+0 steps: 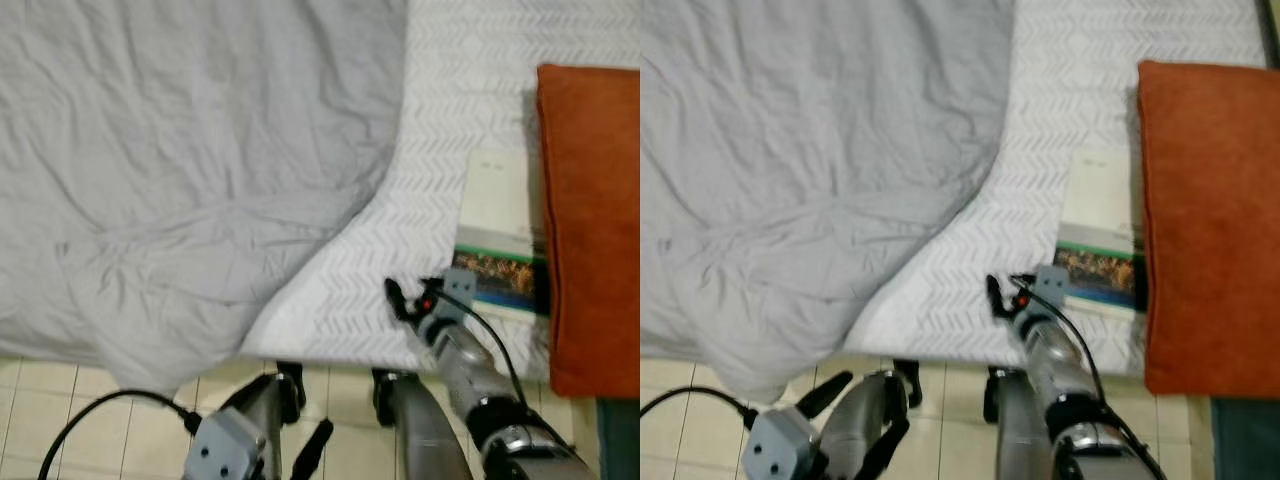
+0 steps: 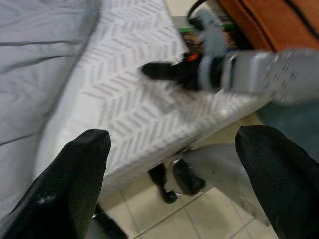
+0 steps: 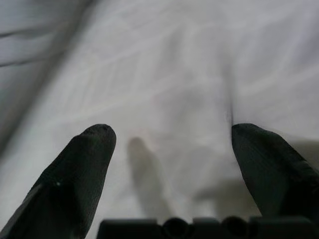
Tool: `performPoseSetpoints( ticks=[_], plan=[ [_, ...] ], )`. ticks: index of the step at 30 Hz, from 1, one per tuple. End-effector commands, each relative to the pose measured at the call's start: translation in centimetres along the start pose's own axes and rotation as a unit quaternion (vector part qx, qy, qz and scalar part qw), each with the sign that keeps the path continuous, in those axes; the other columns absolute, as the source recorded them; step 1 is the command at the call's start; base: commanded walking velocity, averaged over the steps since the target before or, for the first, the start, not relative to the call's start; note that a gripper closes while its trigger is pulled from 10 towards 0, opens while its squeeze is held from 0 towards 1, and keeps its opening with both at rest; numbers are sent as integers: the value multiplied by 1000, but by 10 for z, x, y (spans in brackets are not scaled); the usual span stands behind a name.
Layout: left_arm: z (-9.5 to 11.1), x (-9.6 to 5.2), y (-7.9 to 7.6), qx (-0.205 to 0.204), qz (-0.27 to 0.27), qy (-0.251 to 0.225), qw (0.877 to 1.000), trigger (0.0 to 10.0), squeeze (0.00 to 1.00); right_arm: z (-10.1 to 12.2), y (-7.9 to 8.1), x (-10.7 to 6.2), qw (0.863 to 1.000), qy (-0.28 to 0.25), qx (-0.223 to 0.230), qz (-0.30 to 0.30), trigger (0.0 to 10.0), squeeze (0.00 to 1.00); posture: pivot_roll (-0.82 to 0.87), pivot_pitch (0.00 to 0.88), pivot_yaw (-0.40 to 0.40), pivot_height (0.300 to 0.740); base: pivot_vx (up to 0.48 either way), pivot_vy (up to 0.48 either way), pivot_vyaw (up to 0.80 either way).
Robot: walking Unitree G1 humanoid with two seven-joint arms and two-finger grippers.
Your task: Clean up the room
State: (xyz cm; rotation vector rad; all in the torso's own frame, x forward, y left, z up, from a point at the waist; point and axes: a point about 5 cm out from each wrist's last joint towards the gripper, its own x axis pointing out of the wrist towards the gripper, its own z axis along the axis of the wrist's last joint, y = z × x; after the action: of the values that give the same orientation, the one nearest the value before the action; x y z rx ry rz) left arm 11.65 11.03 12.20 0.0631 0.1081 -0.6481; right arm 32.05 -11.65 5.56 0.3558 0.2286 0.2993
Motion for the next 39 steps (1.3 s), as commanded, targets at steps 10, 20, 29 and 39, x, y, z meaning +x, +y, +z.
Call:
performPoseSetpoints(
  ticks=[10, 20, 29, 39],
  plan=[
    [-10, 1, -10, -31, -11, 16, 999, 10000, 0, 81, 11, -24, 981, -163, -101, -1, 10000, 0, 67, 702, 78, 740, 0, 0, 0],
    [-29, 8, -12, -37, -30, 19, 999, 10000, 0, 76, -74, -29, 952, -82, -225, -192, 10000, 0, 61, 706, 66, 740, 0, 0, 0],
    [-28, 4, -9, -32, -19, 19, 999, 10000, 0, 36, -102, -31, 940, 25, -232, -250, 10000, 0, 106, 707, 86, 740, 0, 0, 0],
    [-33, 6, -10, -35, -26, 18, 999, 10000, 0, 11, -84, -17, 968, 64, -89, -225, 10000, 0, 100, 708, 83, 740, 0, 0, 0]
  ],
)
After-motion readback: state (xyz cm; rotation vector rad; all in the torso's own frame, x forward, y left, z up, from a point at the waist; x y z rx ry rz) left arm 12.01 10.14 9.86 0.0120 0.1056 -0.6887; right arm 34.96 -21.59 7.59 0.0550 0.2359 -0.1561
